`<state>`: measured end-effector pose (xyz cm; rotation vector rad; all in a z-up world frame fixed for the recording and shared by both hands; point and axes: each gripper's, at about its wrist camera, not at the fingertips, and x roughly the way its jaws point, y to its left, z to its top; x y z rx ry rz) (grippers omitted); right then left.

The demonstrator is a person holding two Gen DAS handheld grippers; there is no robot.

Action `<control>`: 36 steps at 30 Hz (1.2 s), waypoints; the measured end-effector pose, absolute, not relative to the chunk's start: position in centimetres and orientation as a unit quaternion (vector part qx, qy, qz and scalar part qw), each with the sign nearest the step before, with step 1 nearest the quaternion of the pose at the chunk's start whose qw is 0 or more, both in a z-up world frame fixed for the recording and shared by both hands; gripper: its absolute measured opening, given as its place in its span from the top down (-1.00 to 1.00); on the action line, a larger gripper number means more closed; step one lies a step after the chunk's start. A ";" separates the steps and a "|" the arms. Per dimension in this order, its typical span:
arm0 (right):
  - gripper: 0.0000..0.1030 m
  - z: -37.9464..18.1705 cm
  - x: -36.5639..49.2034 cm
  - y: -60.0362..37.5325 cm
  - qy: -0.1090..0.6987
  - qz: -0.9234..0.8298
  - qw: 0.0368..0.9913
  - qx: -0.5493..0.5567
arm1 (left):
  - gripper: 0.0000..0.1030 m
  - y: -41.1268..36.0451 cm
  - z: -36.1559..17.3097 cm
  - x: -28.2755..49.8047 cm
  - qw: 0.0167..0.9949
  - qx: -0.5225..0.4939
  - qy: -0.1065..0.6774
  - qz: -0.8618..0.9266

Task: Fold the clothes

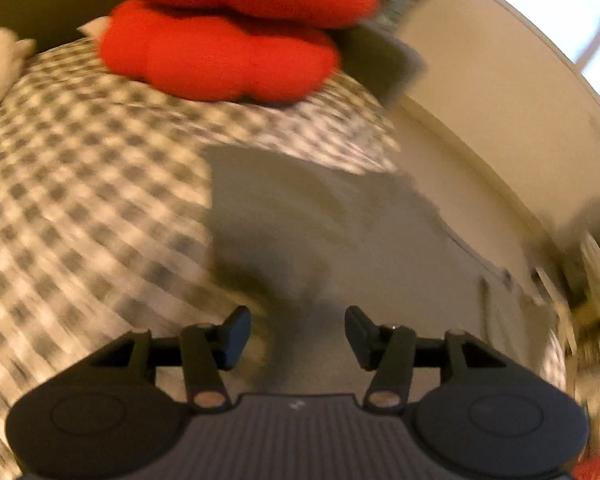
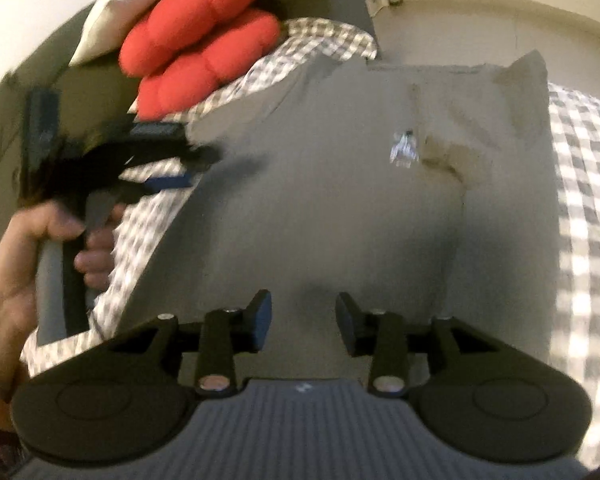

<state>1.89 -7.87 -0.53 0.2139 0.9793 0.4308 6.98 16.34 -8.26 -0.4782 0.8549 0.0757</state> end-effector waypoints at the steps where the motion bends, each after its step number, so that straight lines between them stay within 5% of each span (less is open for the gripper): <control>1: 0.21 -0.8 2.7 -8.0 0.462 0.198 0.858 0.106 | -0.04 17.2 -8.5 7.5 0.880 -0.237 0.409 0.047; 14: 0.21 -3.7 6.4 -8.3 0.441 0.151 0.871 0.155 | 0.03 23.3 -12.6 11.5 0.865 -0.360 0.342 0.074; 22: 0.21 -4.4 6.6 -9.9 0.414 0.161 0.874 0.199 | 0.41 22.5 -13.9 12.3 0.874 -0.398 0.275 0.049; 24: 0.21 -4.3 6.7 -10.2 0.405 0.155 0.876 0.210 | 0.88 22.4 -14.1 12.5 0.875 -0.398 0.269 0.053; 25: 0.21 -4.3 6.7 -10.2 0.402 0.152 0.878 0.213 | 0.96 22.4 -13.9 12.4 0.876 -0.397 0.267 0.055; 36: 0.21 -3.7 6.5 -10.2 0.386 0.137 0.888 0.211 | 0.97 16.6 -5.7 12.8 0.907 -0.346 0.241 -0.012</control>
